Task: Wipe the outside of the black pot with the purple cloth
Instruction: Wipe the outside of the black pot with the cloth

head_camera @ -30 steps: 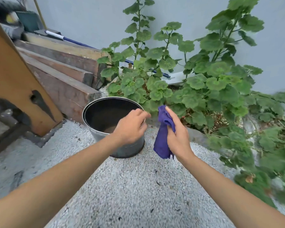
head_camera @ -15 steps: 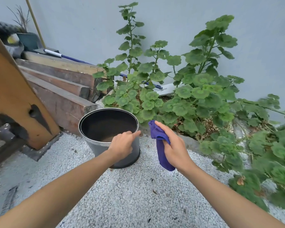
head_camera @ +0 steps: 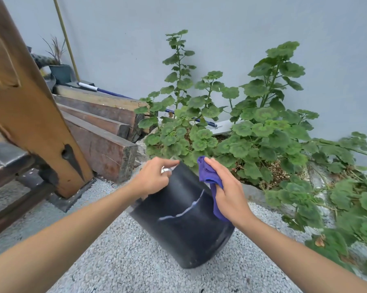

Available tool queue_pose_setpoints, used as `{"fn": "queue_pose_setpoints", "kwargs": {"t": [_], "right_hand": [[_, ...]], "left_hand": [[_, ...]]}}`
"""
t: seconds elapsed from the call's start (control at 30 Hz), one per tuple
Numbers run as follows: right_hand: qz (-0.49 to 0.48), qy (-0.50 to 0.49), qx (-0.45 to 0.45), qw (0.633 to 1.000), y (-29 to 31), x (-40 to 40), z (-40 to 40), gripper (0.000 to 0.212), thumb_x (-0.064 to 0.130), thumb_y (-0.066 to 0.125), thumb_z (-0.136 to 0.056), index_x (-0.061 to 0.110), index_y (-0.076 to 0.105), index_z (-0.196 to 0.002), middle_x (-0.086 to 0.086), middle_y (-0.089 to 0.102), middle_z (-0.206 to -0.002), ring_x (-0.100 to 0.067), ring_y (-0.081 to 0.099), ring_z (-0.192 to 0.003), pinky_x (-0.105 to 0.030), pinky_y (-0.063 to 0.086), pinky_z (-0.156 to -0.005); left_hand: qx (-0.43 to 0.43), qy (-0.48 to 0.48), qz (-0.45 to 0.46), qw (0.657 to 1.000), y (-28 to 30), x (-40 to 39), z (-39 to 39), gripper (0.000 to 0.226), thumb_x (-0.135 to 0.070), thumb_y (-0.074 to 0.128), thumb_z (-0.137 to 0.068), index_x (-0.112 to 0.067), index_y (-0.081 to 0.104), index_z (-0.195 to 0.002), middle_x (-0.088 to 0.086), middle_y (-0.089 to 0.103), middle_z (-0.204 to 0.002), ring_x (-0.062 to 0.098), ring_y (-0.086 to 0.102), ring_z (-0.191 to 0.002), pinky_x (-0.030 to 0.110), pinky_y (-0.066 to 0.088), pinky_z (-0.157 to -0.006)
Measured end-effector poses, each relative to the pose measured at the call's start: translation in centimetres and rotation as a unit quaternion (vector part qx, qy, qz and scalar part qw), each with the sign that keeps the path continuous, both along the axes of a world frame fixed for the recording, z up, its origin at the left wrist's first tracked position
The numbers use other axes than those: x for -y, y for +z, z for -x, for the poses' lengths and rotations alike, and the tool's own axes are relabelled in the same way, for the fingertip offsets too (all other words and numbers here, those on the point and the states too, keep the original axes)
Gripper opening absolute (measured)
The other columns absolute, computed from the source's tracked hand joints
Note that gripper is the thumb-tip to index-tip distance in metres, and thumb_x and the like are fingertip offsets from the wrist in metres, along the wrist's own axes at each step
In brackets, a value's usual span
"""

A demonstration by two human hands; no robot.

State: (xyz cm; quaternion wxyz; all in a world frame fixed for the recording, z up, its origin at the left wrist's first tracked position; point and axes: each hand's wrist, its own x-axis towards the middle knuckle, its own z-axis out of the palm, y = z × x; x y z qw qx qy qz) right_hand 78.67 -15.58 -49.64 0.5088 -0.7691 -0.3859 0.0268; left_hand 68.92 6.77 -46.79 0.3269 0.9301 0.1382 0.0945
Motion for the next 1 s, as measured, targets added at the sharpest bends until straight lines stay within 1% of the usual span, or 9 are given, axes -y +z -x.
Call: {"fn": "queue_pose_setpoints", "kwargs": {"t": [0.13, 0.23, 0.33, 0.4, 0.47, 0.6, 0.7, 0.87, 1.0], "right_hand": [[0.022, 0.017, 0.029, 0.999, -0.9, -0.2, 0.2, 0.093, -0.026, 0.046, -0.085, 0.044, 0.05, -0.145, 0.005, 0.043, -0.161, -0.002, 0.037, -0.147, -0.006, 0.022, -0.115], [0.023, 0.016, 0.034, 0.999, -1.5, 0.6, -0.2, 0.092, -0.026, 0.044, -0.083, 0.039, 0.051, -0.148, 0.004, 0.044, -0.161, -0.004, 0.038, -0.149, -0.01, 0.024, -0.118], [0.025, 0.002, 0.033, 0.999, -2.0, 1.9, -0.7, 0.09, -0.025, 0.044, -0.083, 0.036, 0.051, -0.148, 0.003, 0.046, -0.16, -0.005, 0.039, -0.148, -0.017, 0.026, -0.122], [0.022, -0.008, 0.039, 0.999, -2.2, 2.5, -1.1, 0.089, -0.025, 0.045, -0.085, 0.041, 0.048, -0.145, 0.004, 0.046, -0.159, -0.006, 0.039, -0.148, -0.013, 0.025, -0.12], [0.021, -0.015, 0.043, 0.999, -2.3, 2.8, -1.4, 0.09, -0.025, 0.045, -0.086, 0.045, 0.045, -0.143, 0.005, 0.045, -0.158, -0.005, 0.038, -0.148, -0.009, 0.024, -0.117], [0.029, -0.023, 0.057, 0.998, -2.9, 2.8, -1.6, 0.098, -0.028, 0.044, -0.083, 0.047, 0.042, -0.146, 0.002, 0.04, -0.163, 0.002, 0.032, -0.15, -0.012, 0.022, -0.12], [0.035, -0.016, 0.078, 0.996, -3.4, 1.6, -1.4, 0.097, -0.029, 0.044, -0.08, 0.037, 0.043, -0.152, 0.002, 0.036, -0.165, -0.001, 0.029, -0.153, -0.02, 0.022, -0.125], [0.065, 0.05, 0.175, 0.981, -4.8, -0.6, 0.0, 0.088, -0.023, 0.042, -0.076, 0.019, 0.046, -0.154, 0.0, 0.039, -0.164, -0.014, 0.035, -0.153, -0.033, 0.029, -0.125], [0.06, 0.123, 0.348, 0.927, -6.7, -2.8, 1.4, 0.047, 0.006, 0.043, -0.101, 0.014, 0.052, -0.147, -0.007, 0.053, -0.155, -0.022, 0.047, -0.146, -0.038, 0.04, -0.118]], "left_hand": [[-0.029, -0.01, 0.003, 1.0, -2.8, 1.3, 0.5, 0.056, -0.004, 0.048, -0.088, -0.02, 0.059, -0.14, -0.004, 0.063, -0.138, 0.012, 0.057, -0.127, 0.022, 0.043, -0.105], [0.02, -0.024, -0.071, 0.997, -3.6, 1.5, 0.3, 0.058, -0.018, 0.047, -0.077, -0.022, 0.064, -0.133, -0.001, 0.07, -0.118, 0.019, 0.065, -0.11, 0.028, 0.049, -0.096], [0.021, -0.068, -0.19, 0.979, -4.7, 1.3, 0.1, 0.057, -0.035, 0.042, -0.081, -0.026, 0.059, -0.135, -0.002, 0.05, -0.096, 0.028, 0.06, -0.089, 0.04, 0.051, -0.078], [0.034, -0.095, -0.246, 0.964, -5.4, 0.9, 0.0, 0.055, -0.042, 0.039, -0.088, -0.027, 0.054, -0.138, 0.001, 0.044, -0.102, 0.027, 0.054, -0.081, 0.041, 0.05, -0.069], [0.06, -0.13, -0.252, 0.957, -6.2, 0.2, 0.0, 0.051, -0.044, 0.039, -0.095, -0.025, 0.049, -0.142, 0.008, 0.041, -0.123, 0.025, 0.049, -0.095, 0.038, 0.049, -0.081], [0.091, -0.194, -0.181, 0.96, -6.8, -1.3, -0.9, 0.049, -0.037, 0.033, -0.105, -0.025, 0.043, -0.151, 0.003, 0.017, -0.166, 0.02, 0.01, -0.155, 0.041, 0.014, -0.124], [0.076, -0.193, -0.071, 0.976, -7.0, -1.7, -1.5, 0.052, -0.039, 0.025, -0.106, -0.024, 0.035, -0.155, -0.01, 0.028, -0.164, 0.009, 0.002, -0.155, 0.049, 0.007, -0.126], [0.073, -0.133, 0.13, 0.98, -6.1, -0.6, -2.9, 0.064, -0.053, 0.018, -0.101, -0.022, 0.034, -0.155, -0.012, 0.047, -0.153, 0.006, 0.024, -0.151, 0.045, 0.013, -0.126], [0.03, -0.146, 0.122, 0.981, -5.1, 0.5, -3.5, 0.075, -0.061, 0.019, -0.093, -0.021, 0.041, -0.152, -0.006, 0.041, -0.157, 0.005, 0.013, -0.153, 0.04, 0.012, -0.126]]}}
